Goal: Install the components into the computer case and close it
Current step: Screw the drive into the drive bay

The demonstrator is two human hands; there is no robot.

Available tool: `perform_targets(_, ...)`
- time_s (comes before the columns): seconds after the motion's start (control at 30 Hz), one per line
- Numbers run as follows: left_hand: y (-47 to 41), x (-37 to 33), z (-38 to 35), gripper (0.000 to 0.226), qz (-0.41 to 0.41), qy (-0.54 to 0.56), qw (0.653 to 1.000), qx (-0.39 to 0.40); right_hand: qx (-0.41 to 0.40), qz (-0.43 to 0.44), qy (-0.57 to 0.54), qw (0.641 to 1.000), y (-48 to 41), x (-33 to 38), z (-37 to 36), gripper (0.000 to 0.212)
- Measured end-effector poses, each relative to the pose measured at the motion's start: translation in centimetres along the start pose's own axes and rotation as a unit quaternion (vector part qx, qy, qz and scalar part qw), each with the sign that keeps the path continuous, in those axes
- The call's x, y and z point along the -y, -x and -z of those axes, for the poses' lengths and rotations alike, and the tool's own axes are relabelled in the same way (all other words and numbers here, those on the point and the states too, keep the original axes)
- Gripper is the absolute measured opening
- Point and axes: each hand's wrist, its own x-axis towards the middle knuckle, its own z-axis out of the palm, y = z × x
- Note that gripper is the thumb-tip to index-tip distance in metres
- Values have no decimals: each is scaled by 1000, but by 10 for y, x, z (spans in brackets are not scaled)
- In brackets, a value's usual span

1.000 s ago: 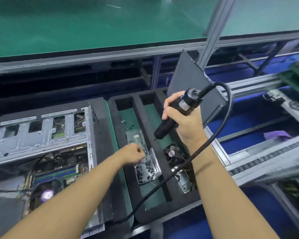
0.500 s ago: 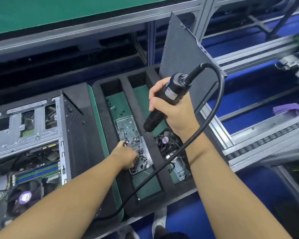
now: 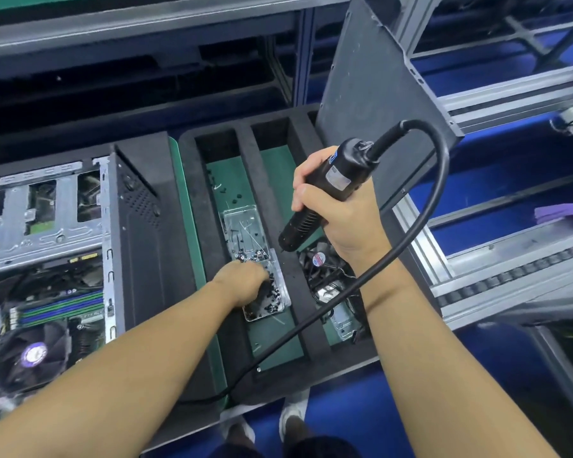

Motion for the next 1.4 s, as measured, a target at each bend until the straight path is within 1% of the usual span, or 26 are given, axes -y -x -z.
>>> perform_targets(0.07,0,4,4,35,11,68,998,-14,-1,-5,-3,1000,1,0,-1,24)
perform_targets(0.1,0,4,4,37,0,73,997,-9,-2,-7,-4,1000,1,0,-2,21)
perform_targets(0.17,3,2,1,42,-52,29,998,24,-4,-10,-5,1000,2,1,-3,18)
perform_targets(0.23,5,-3,-5,49,-94,-29,993,66,-7,-12,-4,1000,3,2,-4,21)
perform_targets(0.33,6,-9,-8,53,-109,-78,987,88,-7,-17,1,1000,6,3,-3,25)
perform_targets(0.4,7,-12,-8,54,-114,-125,982,86,-12,-18,-2,1000,8,3,-2,24)
perform_targets(0.53,9,-13,-6,49,-76,-149,984,62,-28,-25,-19,999,13,6,0,19)
perform_targets(0.7,9,-5,0,40,-12,-137,990,22,-28,-24,-18,999,14,5,-4,19)
perform_targets(0.77,9,0,2,41,-15,-124,992,22,-25,-23,-14,999,14,5,-5,21)
perform_targets(0.83,10,0,4,47,-42,-107,993,33,-20,-21,-10,1000,14,4,-5,22)
perform_targets(0.93,10,-6,-1,54,-80,-150,983,67,-14,-20,-7,1000,15,2,-6,25)
perform_targets(1.03,8,-12,-8,56,-71,-200,973,95,-13,-23,-10,1000,16,-1,-6,26)
perform_targets(1.13,8,-10,-8,54,-44,-210,973,85,-15,-27,-12,999,17,-2,-5,25)
perform_targets(1.27,6,-8,-10,45,-24,-180,983,31,-17,-26,-14,999,19,-2,-3,24)
perform_targets(1.33,3,-8,-10,41,-8,-136,991,1,-15,-27,-12,999,19,-3,-3,25)
perform_targets(1.4,0,-6,-8,35,28,-72,997,-24,-13,-27,-6,1000,20,-4,-2,26)
